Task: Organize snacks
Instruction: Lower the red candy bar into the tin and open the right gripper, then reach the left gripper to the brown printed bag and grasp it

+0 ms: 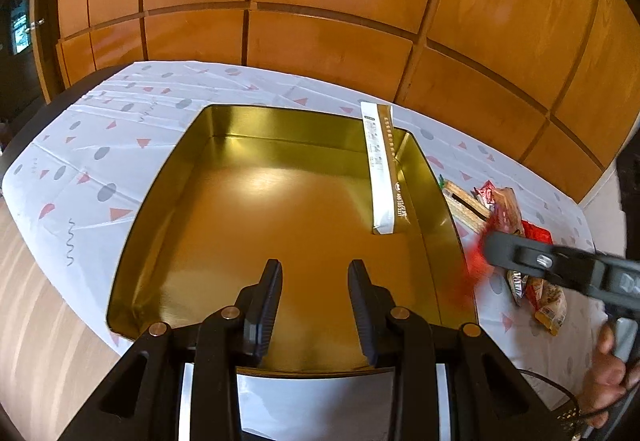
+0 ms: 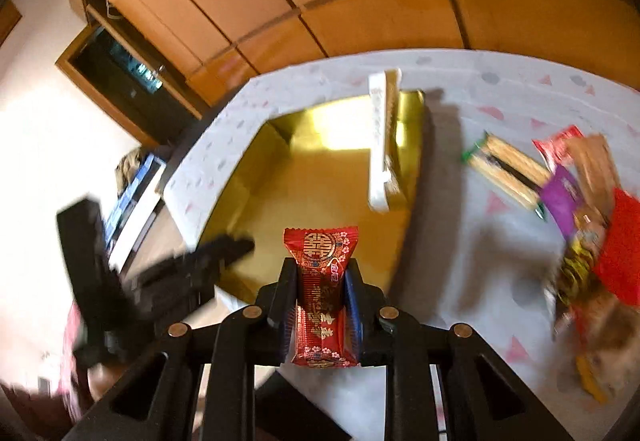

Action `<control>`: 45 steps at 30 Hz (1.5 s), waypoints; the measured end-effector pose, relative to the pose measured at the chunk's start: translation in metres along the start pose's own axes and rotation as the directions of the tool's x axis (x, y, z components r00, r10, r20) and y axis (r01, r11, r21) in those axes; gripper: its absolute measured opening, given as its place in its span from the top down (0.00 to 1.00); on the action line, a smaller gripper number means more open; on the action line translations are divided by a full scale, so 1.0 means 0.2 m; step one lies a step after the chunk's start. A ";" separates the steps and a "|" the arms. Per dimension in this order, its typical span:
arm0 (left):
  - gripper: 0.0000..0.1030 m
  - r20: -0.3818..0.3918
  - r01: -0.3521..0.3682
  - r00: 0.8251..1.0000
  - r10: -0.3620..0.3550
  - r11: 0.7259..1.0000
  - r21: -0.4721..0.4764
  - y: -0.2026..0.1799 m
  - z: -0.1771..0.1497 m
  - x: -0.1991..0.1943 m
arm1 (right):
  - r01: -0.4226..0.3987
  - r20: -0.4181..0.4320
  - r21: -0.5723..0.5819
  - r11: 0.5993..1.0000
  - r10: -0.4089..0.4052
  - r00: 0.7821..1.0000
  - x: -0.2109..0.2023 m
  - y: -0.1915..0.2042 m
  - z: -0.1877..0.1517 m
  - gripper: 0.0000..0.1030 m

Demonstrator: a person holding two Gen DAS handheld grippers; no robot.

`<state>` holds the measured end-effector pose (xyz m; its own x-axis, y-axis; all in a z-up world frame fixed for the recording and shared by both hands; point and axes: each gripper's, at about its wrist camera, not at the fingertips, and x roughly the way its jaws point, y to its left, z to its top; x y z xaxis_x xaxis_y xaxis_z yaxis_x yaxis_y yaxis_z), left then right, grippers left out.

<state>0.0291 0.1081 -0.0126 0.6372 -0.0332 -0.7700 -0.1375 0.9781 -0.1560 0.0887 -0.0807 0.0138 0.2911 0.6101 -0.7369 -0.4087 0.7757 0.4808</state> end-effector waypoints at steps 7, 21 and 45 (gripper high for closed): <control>0.67 -0.012 -0.009 1.000 0.009 1.000 -0.001 0.03 -0.02 0.01 | 0.038 -0.001 0.044 0.998 -0.038 0.999 0.14 0.00 0.01 0.67; 0.67 -0.006 -0.012 1.000 0.012 0.999 0.045 -0.04 -0.03 0.00 | 0.171 0.118 0.004 0.985 -0.170 0.978 -0.05 -0.05 -0.03 0.39; 0.65 -0.021 0.040 0.999 -0.037 0.985 0.170 -0.24 -0.10 -0.01 | 0.477 0.226 0.075 0.876 -0.481 0.847 -0.50 -0.43 -0.13 0.13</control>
<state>0.0194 0.0582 -0.0155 0.6260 -0.0737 -0.7763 0.0191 0.9967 -0.0793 0.0733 -0.2128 0.0330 0.6384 0.1804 -0.7482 -0.1539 0.9824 0.1055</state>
